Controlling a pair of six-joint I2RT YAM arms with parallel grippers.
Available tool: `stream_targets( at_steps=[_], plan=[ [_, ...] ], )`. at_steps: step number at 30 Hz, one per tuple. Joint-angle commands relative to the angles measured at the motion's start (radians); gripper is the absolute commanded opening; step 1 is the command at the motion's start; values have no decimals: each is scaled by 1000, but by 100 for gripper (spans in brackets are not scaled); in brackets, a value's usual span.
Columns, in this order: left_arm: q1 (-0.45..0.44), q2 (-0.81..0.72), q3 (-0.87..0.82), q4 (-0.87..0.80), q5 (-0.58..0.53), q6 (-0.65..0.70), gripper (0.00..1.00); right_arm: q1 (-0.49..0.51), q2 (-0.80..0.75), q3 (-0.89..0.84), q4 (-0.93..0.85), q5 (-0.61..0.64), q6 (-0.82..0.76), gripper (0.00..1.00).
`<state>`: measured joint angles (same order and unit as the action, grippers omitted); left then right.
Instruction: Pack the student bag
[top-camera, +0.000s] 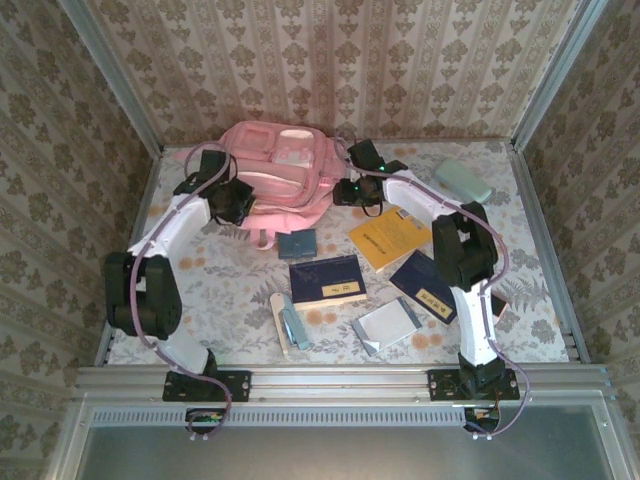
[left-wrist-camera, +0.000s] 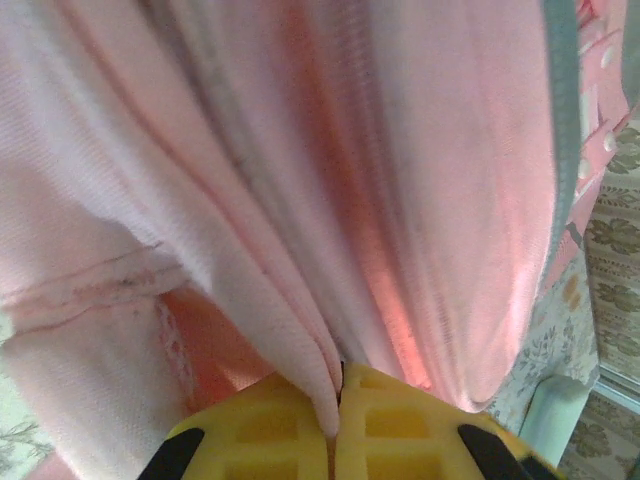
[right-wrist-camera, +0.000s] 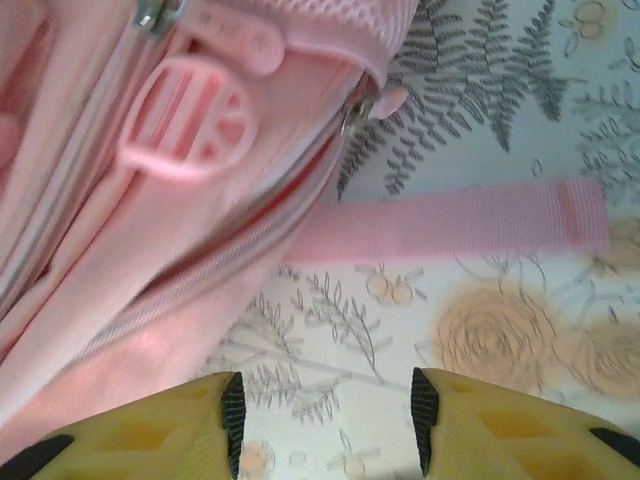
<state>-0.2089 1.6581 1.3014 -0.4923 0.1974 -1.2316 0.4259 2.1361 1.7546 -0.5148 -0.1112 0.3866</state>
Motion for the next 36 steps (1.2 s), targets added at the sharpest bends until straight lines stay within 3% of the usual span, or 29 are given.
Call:
stream_targets(
  at_steps=[1,5,10,13,19,23,36],
  plan=[
    [-3,73,119,112,-21,71,10,14,-124,-101,76,6,-37,53],
    [-1,152,195,-6,28,150,25,27,-173,-208,121,-82,-28,54],
    [-12,21,18,25,-38,128,47,61,-170,-273,142,-206,37,53],
    [-20,-67,-52,-3,-89,149,52,69,-151,-311,218,-339,110,49],
    [-27,-164,-218,-9,-129,142,48,75,-69,-311,302,-448,206,37],
    [-28,-118,-287,15,-91,115,39,76,-11,-295,321,-458,230,34],
    [-93,76,-255,69,-31,88,28,85,83,-272,402,-566,289,32]
  ],
)
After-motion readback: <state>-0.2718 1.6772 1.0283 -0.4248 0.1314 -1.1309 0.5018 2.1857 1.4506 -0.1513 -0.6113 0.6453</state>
